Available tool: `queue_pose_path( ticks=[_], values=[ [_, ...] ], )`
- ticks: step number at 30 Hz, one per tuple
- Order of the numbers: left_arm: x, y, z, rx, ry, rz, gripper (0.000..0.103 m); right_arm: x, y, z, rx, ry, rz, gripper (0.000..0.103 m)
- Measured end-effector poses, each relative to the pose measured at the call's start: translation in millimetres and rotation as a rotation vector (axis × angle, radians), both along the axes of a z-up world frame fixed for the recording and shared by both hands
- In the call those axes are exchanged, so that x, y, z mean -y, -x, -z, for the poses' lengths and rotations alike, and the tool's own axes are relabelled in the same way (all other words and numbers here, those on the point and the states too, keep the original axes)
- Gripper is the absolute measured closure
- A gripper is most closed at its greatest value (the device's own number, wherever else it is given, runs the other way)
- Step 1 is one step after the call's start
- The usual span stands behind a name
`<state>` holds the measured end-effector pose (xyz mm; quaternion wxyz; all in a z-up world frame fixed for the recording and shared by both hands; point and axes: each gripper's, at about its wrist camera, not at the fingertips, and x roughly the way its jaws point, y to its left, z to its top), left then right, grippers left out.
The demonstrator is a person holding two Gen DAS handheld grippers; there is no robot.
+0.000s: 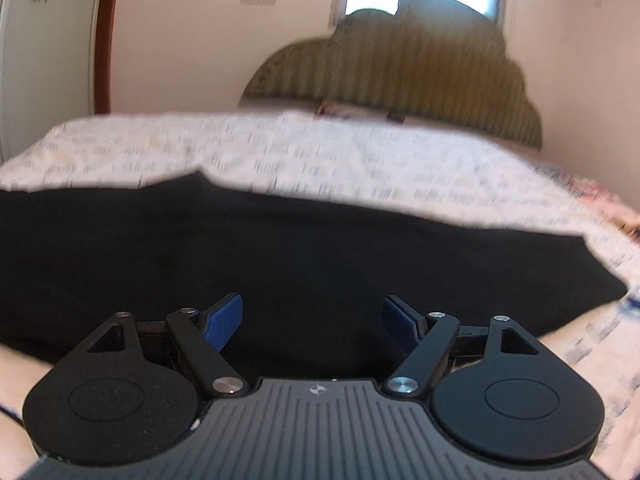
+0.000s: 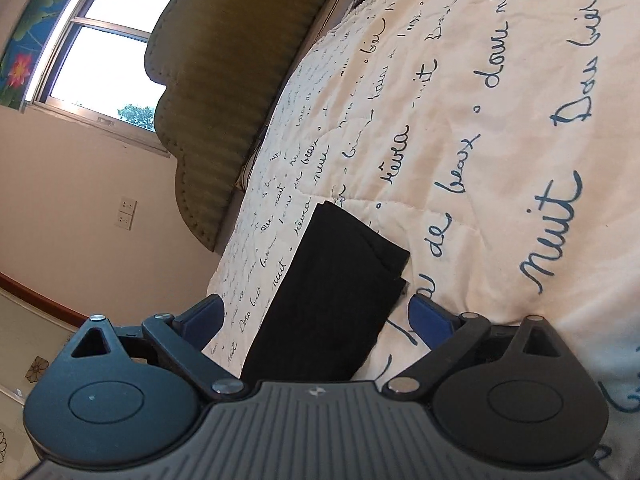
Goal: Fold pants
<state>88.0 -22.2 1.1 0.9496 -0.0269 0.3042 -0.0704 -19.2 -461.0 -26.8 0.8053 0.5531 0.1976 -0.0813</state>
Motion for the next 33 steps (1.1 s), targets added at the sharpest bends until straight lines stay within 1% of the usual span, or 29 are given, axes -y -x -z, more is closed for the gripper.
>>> queue_pose_path(
  ticks=[1,2,3,5,8,9,10,12,13,14,15,17,19,21,22,23,24,26,28,30,31,33],
  values=[
    [0.4,-0.7,4.2,-0.019,-0.003,-0.006,0.023,2.8,-4.7,0.2,-0.005,0.002,0.001,0.003],
    [-1.8,-1.8,5.1,-0.006,-0.002,-0.003,0.022,4.4,-10.2,0.3,-0.007,0.001,0.002,0.003],
    [-1.8,-2.2,6.2,-0.005,0.000,0.003,0.019,5.2,-14.3,0.1,-0.002,0.001,0.000,0.002],
    [-1.2,-5.5,7.0,-0.015,-0.012,0.007,0.018,4.6,-23.3,-0.3,-0.006,0.014,-0.012,0.001],
    [3.8,-7.7,5.9,-0.017,-0.035,0.013,0.015,-8.2,-31.4,-1.2,-0.019,0.110,-0.043,0.003],
    [5.1,-9.9,5.9,-0.018,-0.040,0.015,0.014,-12.7,-32.1,-1.9,-0.019,0.149,-0.040,0.008],
    [5.2,-10.7,6.1,-0.019,-0.041,0.016,0.014,-16.0,-32.5,-2.3,-0.017,0.176,-0.023,0.016],
    [3.5,-11.0,4.9,-0.021,-0.038,0.019,0.013,-15.4,-30.4,3.1,-0.046,0.179,0.021,0.068],
    [3.2,-11.4,5.0,-0.021,-0.038,0.019,0.013,-11.4,-28.0,8.6,-0.050,0.155,0.041,0.074],
    [3.1,-11.6,5.1,-0.021,-0.040,0.020,0.012,-9.4,-27.3,13.4,-0.041,0.131,0.041,0.074],
    [3.6,-11.9,5.1,-0.022,-0.042,0.021,0.012,-9.3,-27.8,15.2,-0.038,0.128,0.034,0.074],
    [4.7,-12.0,5.0,-0.023,-0.047,0.023,0.011,-10.2,-29.4,12.1,-0.046,0.141,0.031,0.074],
    [6.8,-12.1,5.3,-0.024,-0.052,0.024,0.010,-8.2,-31.4,10.0,-0.044,0.140,0.051,0.073],
    [7.7,-11.9,5.1,-0.024,-0.055,0.023,0.010,-3.0,-33.3,14.9,-0.050,0.108,0.081,0.074],
    [8.4,-10.3,5.0,-0.024,-0.056,0.022,0.010,-0.8,-35.4,17.8,-0.042,0.097,0.077,0.075],
    [8.5,-10.3,5.0,-0.024,-0.056,0.022,0.010,-0.7,-37.0,19.2,-0.035,0.105,0.066,0.077],
    [8.6,-10.3,5.0,-0.024,-0.056,0.022,0.010,-1.0,-39.1,19.5,-0.042,0.116,0.056,0.084],
    [8.6,-10.3,5.1,-0.024,-0.055,0.023,0.009,-2.0,-35.8,23.8,-0.052,0.124,0.053,0.092],
    [9.7,-10.0,5.5,-0.025,-0.055,0.024,0.009,-0.7,-32.0,25.0,-0.044,0.114,0.057,0.093],
    [9.1,-10.1,5.9,-0.027,-0.050,0.026,0.008,-3.8,-33.1,19.5,-0.056,0.145,0.054,0.094],
    [8.5,-10.3,5.7,-0.028,-0.047,0.028,0.008,-7.3,-35.3,13.3,-0.062,0.183,0.049,0.094],
    [8.1,-10.2,5.6,-0.028,-0.043,0.028,0.008,-18.2,-40.4,-4.4,-0.065,0.297,0.032,0.095]
  ],
)
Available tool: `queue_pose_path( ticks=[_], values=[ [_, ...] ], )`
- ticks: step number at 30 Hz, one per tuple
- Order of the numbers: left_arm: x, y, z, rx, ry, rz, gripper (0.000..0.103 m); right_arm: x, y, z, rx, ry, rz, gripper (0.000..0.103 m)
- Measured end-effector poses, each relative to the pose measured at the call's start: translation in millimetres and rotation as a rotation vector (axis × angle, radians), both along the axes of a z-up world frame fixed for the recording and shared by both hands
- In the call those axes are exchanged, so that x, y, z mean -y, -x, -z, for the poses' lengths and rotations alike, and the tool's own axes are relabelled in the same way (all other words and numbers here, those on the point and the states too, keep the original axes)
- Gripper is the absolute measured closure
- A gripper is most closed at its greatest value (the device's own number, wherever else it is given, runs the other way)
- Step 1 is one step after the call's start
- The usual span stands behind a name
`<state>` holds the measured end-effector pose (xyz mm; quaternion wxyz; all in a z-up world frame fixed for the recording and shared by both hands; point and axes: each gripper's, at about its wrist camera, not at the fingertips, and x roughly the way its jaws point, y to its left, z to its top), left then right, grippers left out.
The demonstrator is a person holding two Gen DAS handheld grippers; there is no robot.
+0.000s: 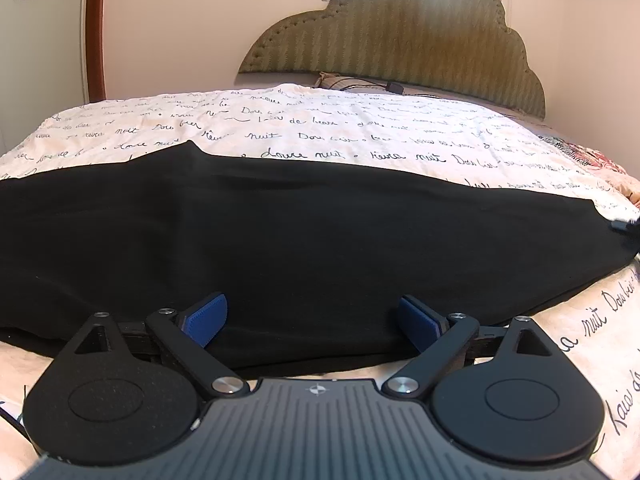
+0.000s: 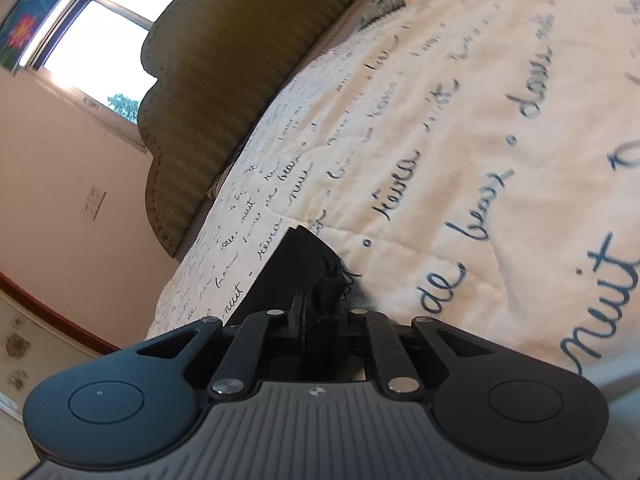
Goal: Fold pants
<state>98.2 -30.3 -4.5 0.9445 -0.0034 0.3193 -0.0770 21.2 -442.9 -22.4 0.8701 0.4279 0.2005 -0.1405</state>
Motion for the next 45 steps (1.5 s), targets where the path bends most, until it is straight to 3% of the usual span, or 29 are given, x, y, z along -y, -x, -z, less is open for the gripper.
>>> queue_pose_path(
  ticks=[4,8,10,12,14,16,19,24,27,29,31,33,34,35,37,38,39,42,45],
  values=[
    [3.6,-1.9,-16.6,-0.016,0.021,0.004,0.013,-30.7,-6.7,-34.5,0.023,0.182,-0.084,0.096],
    [19.3,-14.4,-52.3,-0.015,0.190,0.095,0.011,-74.7,-9.9,-56.0,0.043,0.382,-0.220,0.096],
    [33.9,-33.0,-61.6,-0.076,0.292,0.154,0.010,-97.9,-10.3,-56.9,0.058,0.428,-0.294,0.096],
    [51.5,-57.1,-60.6,-0.189,0.415,0.213,0.011,-119.4,-12.8,-54.1,0.065,0.470,-0.352,0.096],
    [72.1,-79.5,-54.9,-0.302,0.523,0.270,0.011,-129.6,-14.9,-45.8,0.055,0.458,-0.382,0.096],
    [92.7,-95.5,-48.7,-0.360,0.595,0.300,0.011,-130.9,-13.8,-36.4,0.047,0.426,-0.390,0.096],
    [121.4,-109.8,-41.7,-0.402,0.646,0.342,0.011,-133.8,-9.0,-30.6,0.038,0.413,-0.392,0.096],
    [140.9,-120.4,-21.1,-0.507,0.701,0.261,0.012,-130.6,-3.3,-30.7,0.053,0.391,-0.381,0.096],
    [154.3,-123.6,-20.3,-0.505,0.679,0.239,0.015,-138.1,-1.2,-33.4,0.053,0.432,-0.402,0.096],
    [163.2,-130.1,-20.9,-0.504,0.640,0.229,0.025,-146.2,-0.7,-35.4,0.056,0.472,-0.423,0.095],
    [172.6,-136.4,-16.1,-0.535,0.575,0.231,0.065,-147.8,1.3,-37.2,0.066,0.485,-0.436,0.094],
    [176.4,-139.3,-6.3,-0.572,0.537,0.224,0.074,-144.9,0.2,-36.3,0.033,0.443,-0.460,0.089],
    [176.8,-140.2,-2.8,-0.570,0.528,0.217,0.083,-140.9,2.1,-34.5,0.033,0.407,-0.466,0.087],
    [175.7,-139.6,-0.6,-0.561,0.522,0.215,0.086,-135.0,7.4,-32.0,0.056,0.370,-0.462,0.081],
    [168.9,-139.1,3.0,-0.556,0.540,0.205,0.092,-119.5,22.0,-26.9,0.110,0.288,-0.422,0.059],
    [164.4,-139.6,3.2,-0.557,0.551,0.201,0.093,-110.4,29.7,-24.0,0.127,0.246,-0.381,0.034],
    [161.5,-139.4,2.6,-0.552,0.548,0.204,0.095,-100.6,37.6,-21.8,0.158,0.199,-0.337,0.028],
    [148.2,-131.9,-9.7,-0.494,0.492,0.236,0.096,-73.3,54.4,-13.7,0.248,0.062,-0.219,0.028],
    [120.6,-118.1,-30.5,-0.416,0.421,0.266,0.097,-58.6,59.7,-2.7,0.255,-0.039,-0.142,0.029]
  ],
)
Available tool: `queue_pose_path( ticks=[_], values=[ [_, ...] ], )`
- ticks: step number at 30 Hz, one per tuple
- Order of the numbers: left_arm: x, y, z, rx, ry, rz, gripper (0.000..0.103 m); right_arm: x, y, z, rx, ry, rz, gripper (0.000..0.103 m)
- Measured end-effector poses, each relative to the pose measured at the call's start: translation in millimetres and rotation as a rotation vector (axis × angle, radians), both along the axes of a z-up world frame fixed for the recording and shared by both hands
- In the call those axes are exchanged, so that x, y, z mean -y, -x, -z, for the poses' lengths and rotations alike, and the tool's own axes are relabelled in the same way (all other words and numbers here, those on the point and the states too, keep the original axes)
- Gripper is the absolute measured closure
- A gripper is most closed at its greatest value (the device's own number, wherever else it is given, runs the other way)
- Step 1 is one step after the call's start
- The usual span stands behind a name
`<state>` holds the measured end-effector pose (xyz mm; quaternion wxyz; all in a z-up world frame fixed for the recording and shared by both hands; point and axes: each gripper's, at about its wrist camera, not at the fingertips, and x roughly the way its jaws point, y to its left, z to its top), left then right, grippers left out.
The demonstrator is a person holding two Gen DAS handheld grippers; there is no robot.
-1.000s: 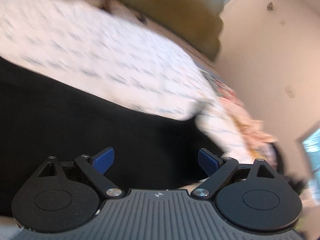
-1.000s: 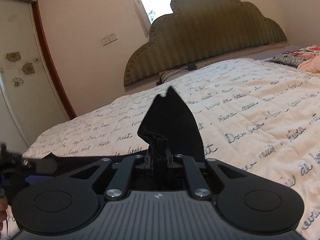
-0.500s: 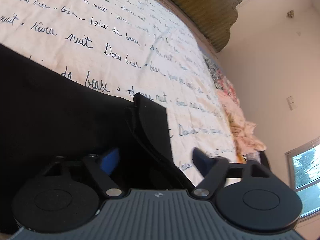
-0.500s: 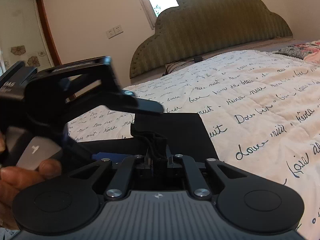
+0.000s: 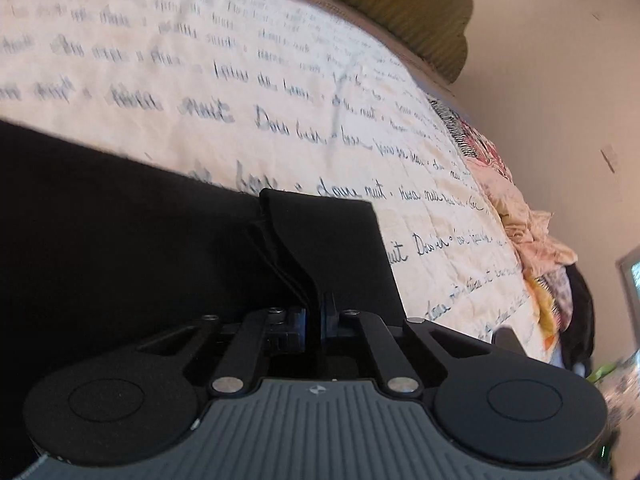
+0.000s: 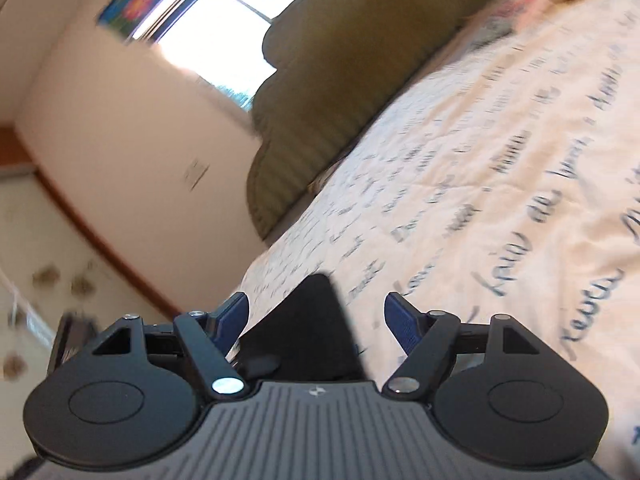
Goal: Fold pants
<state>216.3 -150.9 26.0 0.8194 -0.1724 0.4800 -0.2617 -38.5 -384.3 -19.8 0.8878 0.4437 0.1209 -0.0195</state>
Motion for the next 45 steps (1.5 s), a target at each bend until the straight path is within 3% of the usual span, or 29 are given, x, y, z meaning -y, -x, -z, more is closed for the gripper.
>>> queue_pose_path(
  ticks=[4,7,13,22,25,28,29,31,33,35,39,41,45],
  values=[
    [-65.0,5.9,-22.9,0.054,-0.048,-0.014,0.097,-4.5,-4.4,0.5,-0.024,0.023,-0.012,0.028],
    [-124.0,1.6,-20.9,0.029,-0.094,-0.128,0.097,-10.7,-10.7,-1.9,-0.048,0.053,-0.037,0.028],
    [-206.6,4.7,1.4,-0.036,-0.043,-0.305,0.096,-13.2,-18.9,-4.1,-0.093,0.078,-0.037,0.028],
    [-217.9,12.0,-2.7,-0.006,0.021,-0.298,0.096,-20.4,-27.3,-5.7,-0.154,0.144,-0.038,0.027],
    [-221.3,14.7,-4.7,0.004,0.008,-0.311,0.096,-20.9,-28.4,-5.5,-0.162,0.153,-0.037,0.027],
    [-227.0,15.6,13.2,-0.020,-0.002,-0.333,0.090,-20.6,-30.5,-5.6,-0.166,0.158,-0.041,0.027],
    [-228.6,18.3,19.4,0.001,0.018,-0.339,0.083,-21.1,-30.6,-6.1,-0.168,0.161,-0.039,0.027],
    [-230.5,25.5,28.2,0.080,0.056,-0.322,0.082,-25.2,-31.1,-10.2,-0.185,0.187,-0.036,0.027],
    [-238.0,34.2,40.7,0.139,0.127,-0.328,0.082,-39.9,-30.2,-21.2,-0.205,0.257,-0.050,0.025],
    [-246.8,36.7,47.8,0.133,0.208,-0.345,0.082,-67.5,-30.1,-35.7,-0.209,0.384,-0.142,0.025],
    [-258.8,34.8,55.5,0.112,0.326,-0.347,0.084,-155.1,-29.4,-54.2,-0.200,0.896,-0.381,0.027],
    [-260.9,36.5,57.3,0.117,0.356,-0.345,0.084,-186.1,-26.4,-50.6,-0.186,1.082,-0.430,0.027],
    [-260.8,37.0,57.4,0.122,0.363,-0.336,0.084,-205.2,-31.2,-40.8,-0.190,1.197,-0.483,0.027]
  ],
)
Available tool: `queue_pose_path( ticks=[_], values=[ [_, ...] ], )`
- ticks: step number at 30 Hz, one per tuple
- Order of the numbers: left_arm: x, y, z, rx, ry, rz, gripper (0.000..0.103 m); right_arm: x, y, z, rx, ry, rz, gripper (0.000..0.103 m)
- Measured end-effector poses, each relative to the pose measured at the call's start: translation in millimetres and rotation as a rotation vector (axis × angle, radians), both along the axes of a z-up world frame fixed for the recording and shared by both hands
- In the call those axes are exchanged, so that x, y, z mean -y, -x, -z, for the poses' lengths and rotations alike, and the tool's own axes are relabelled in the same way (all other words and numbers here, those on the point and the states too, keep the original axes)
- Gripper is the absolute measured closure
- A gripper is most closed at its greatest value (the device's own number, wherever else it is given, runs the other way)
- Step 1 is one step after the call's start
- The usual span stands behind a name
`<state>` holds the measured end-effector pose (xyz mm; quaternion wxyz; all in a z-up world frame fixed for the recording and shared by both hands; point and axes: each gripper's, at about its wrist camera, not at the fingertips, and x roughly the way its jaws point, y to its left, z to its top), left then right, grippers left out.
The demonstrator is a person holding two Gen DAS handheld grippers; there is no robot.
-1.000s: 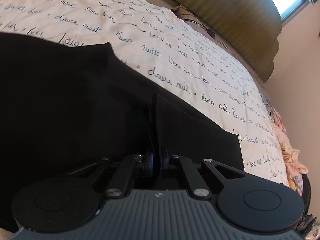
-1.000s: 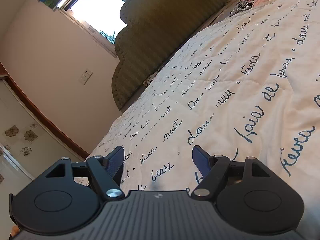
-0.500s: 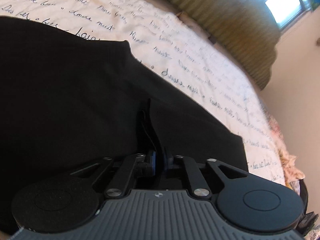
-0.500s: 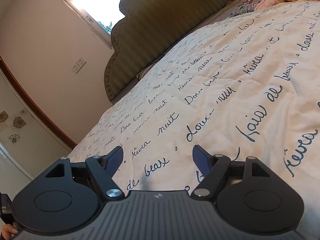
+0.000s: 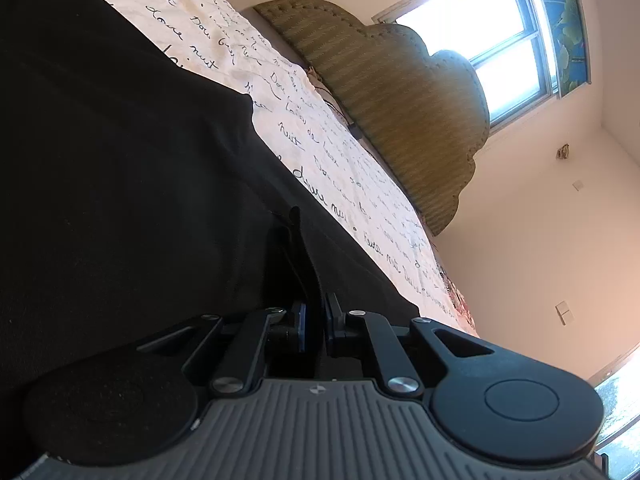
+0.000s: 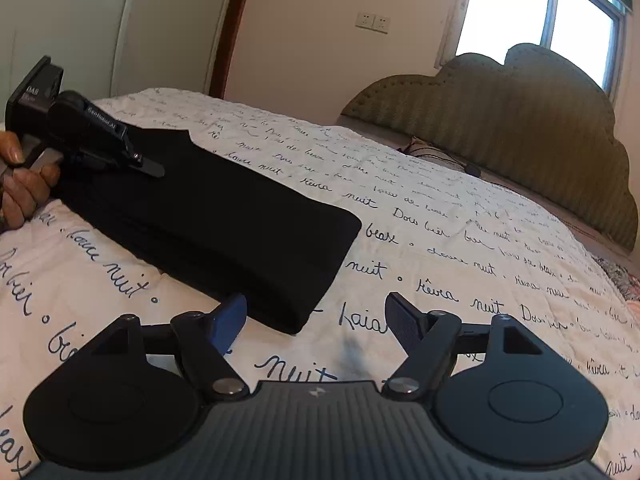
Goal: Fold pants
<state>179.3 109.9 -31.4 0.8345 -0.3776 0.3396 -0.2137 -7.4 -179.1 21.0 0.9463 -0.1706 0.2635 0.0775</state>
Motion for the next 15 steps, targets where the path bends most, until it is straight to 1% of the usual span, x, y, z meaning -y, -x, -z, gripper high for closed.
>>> queue_pose_path(
  ticks=[5,6,10,13,15],
  values=[
    [1.0,-1.2,-1.6,0.000,-0.010,0.004,0.084,-1.5,-14.1,11.2,-0.015,0.123,0.037,0.027],
    [-1.0,-3.2,0.8,0.000,-0.010,0.004,0.084,-1.8,-14.8,11.8,-0.010,0.133,0.039,0.027],
    [-1.1,-5.5,1.2,-0.001,-0.010,0.004,0.084,-7.5,-15.3,6.2,-0.002,0.117,0.025,0.027],
    [-0.5,-5.1,1.1,0.000,-0.012,0.004,0.083,-13.1,-20.5,9.5,-0.001,0.171,0.037,0.027],
    [-0.4,-5.1,1.1,0.000,-0.013,0.005,0.083,-11.8,-24.9,8.9,-0.003,0.162,0.043,0.026]
  ],
)
